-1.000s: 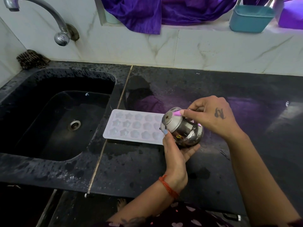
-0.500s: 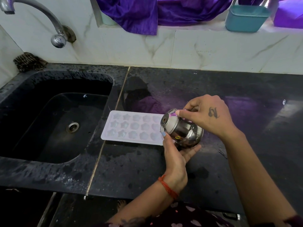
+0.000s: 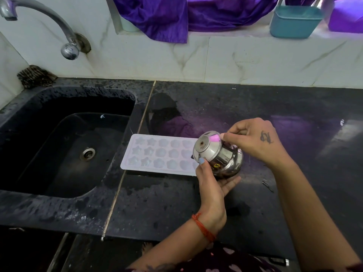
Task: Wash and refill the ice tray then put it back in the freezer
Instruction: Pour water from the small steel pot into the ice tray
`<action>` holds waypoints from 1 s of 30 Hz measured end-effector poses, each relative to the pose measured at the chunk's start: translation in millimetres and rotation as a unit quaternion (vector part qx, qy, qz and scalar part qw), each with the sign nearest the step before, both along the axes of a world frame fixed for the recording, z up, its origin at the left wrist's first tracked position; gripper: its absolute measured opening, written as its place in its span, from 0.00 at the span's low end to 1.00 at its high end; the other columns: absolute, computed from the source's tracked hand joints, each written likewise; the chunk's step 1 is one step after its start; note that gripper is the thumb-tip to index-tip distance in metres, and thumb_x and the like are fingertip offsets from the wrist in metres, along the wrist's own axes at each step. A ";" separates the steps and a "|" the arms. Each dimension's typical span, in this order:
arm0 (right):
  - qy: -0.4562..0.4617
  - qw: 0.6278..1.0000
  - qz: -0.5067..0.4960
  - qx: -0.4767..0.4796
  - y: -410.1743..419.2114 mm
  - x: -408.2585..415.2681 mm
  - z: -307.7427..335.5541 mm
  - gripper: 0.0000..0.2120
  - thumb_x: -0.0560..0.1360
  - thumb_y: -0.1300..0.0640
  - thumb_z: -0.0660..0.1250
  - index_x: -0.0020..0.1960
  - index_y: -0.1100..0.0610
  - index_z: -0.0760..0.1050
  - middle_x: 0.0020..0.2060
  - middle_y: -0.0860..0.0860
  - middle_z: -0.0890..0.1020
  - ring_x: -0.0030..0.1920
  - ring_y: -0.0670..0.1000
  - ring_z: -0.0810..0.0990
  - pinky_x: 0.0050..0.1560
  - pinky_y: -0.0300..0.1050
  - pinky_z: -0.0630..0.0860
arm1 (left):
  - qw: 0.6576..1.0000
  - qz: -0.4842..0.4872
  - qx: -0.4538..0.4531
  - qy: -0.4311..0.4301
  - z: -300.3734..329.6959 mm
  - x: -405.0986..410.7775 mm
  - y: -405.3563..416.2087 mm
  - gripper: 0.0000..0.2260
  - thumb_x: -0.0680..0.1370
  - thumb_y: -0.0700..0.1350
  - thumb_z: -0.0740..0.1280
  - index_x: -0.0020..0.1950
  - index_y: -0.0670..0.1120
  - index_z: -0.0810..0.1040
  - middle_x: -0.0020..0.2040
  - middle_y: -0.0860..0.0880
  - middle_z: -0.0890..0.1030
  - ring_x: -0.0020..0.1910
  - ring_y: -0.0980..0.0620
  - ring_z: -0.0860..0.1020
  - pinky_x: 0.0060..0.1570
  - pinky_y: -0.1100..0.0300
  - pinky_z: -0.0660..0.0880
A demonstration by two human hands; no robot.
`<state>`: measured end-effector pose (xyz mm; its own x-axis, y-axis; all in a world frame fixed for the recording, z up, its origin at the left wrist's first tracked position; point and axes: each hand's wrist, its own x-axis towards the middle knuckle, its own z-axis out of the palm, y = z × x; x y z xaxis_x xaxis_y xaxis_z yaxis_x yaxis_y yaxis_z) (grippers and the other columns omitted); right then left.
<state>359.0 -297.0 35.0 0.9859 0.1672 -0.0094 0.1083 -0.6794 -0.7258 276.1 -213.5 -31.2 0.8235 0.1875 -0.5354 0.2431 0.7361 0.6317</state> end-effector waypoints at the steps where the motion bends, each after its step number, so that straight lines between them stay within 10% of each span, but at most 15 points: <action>1: 0.004 1.000 -0.008 0.005 -1.6 0.1 -0.8 0.12 0.64 0.42 0.71 0.33 0.50 0.82 0.27 0.47 0.83 0.36 0.47 0.83 0.46 0.53 0.80 | 1.000 -0.001 0.002 -0.001 0.8 0.3 -0.9 0.20 0.82 0.56 0.52 0.67 0.46 0.67 0.57 0.44 0.79 0.42 0.47 0.84 0.43 0.53 0.82; 30: -0.037 0.991 0.004 -0.132 -6.7 -3.9 7.3 0.11 0.69 0.43 0.69 0.36 0.49 0.81 0.32 0.46 0.83 0.37 0.48 0.81 0.41 0.48 0.79 | 0.995 -0.016 -0.093 0.019 7.5 -1.3 -14.3 0.20 0.83 0.54 0.49 0.53 0.45 0.77 0.51 0.41 0.81 0.46 0.39 0.82 0.45 0.49 0.81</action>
<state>355.1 -303.7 42.3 0.9841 0.1767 0.0187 0.1612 -0.8434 -0.5125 274.9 -227.8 -23.7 0.8062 0.0551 -0.5891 0.2899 0.8311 0.4746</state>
